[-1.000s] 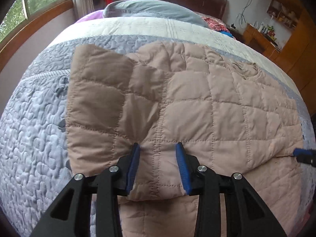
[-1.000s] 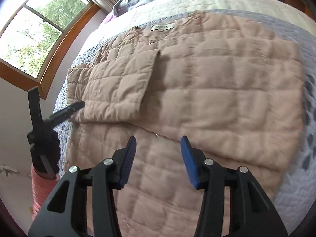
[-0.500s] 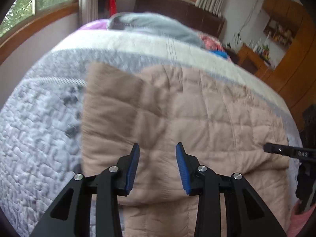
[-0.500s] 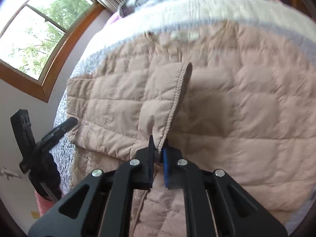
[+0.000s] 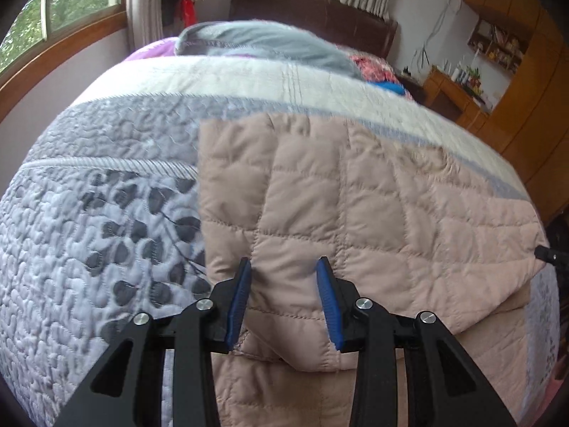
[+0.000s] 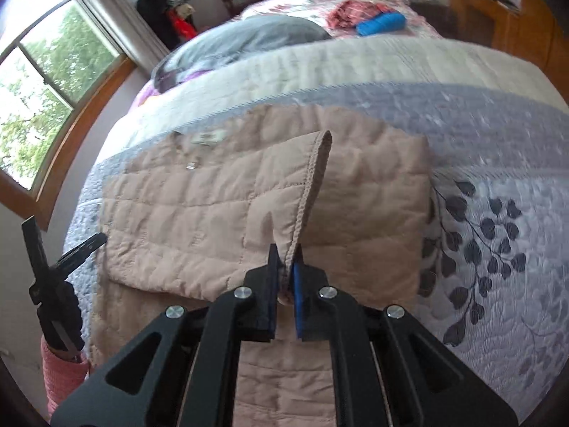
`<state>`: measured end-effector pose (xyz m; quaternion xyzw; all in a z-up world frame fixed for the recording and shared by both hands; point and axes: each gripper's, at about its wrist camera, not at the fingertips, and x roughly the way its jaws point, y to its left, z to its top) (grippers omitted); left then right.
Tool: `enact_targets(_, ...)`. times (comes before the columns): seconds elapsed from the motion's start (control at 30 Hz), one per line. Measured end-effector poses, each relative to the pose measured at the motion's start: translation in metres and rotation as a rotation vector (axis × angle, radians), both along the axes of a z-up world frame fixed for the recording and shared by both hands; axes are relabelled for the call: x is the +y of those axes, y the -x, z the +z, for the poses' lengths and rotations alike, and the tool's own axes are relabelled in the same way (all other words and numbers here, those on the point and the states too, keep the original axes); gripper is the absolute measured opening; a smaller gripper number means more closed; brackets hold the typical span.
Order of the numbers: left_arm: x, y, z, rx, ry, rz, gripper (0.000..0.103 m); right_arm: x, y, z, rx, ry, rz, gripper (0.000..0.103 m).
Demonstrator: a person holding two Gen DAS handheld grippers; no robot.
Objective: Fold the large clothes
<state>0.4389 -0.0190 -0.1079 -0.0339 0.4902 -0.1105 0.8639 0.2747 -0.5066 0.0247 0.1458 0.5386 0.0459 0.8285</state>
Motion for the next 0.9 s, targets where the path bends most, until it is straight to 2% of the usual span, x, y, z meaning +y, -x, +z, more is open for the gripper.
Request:
enact_targets(0.1, -0.009, -0.003, -0.018, 0.009, -0.042, -0.014, 0.039, -0.003, -0.004, -0.044, 0.088, -0.006, 0.002, 0.007)
enact_targets(0.2, -0.01, -0.001, -0.018, 0.0, -0.052, -0.028, 0.039, -0.002, -0.006, -0.064, 0.097, -0.015, 0.005, 0.007)
enact_targets(0.27, -0.008, -0.002, -0.016, 0.017, -0.039, -0.023, 0.039, -0.002, -0.006, -0.062, 0.095, -0.016, 0.005, 0.008)
enact_targets(0.33, -0.004, -0.004, -0.009, 0.033, -0.021, -0.002, 0.038, -0.003, -0.001, -0.052, 0.082, -0.003, -0.001, 0.013)
enact_targets(0.4, 0.004, -0.001, 0.006, 0.016, 0.009, 0.026, 0.038, -0.009, 0.008, -0.032, 0.036, 0.039, -0.029, 0.018)
enact_targets(0.47, 0.001, 0.011, 0.022, -0.032, 0.041, 0.016, 0.038, -0.008, 0.015, -0.005, -0.046, 0.09, -0.057, 0.018)
enact_targets(0.53, -0.011, 0.024, 0.032, -0.054, 0.052, -0.014, 0.038, 0.003, 0.022, 0.009, -0.083, 0.071, -0.029, 0.018)
enact_targets(0.6, -0.03, 0.034, 0.034, -0.065, 0.039, -0.062, 0.038, 0.03, 0.025, 0.015, -0.09, 0.019, 0.058, 0.018)
enact_targets(0.73, -0.066, 0.037, 0.025, -0.063, -0.005, -0.12, 0.038, 0.084, 0.017, -0.003, -0.026, -0.069, 0.194, 0.018)
enact_targets(0.83, -0.082, 0.03, 0.008, -0.017, -0.021, -0.138, 0.038, 0.107, 0.001, -0.021, 0.008, -0.018, 0.202, 0.018)
enact_targets(0.9, -0.089, 0.027, -0.008, 0.01, -0.064, -0.153, 0.038, 0.113, -0.01, -0.043, 0.073, 0.013, 0.19, 0.015)
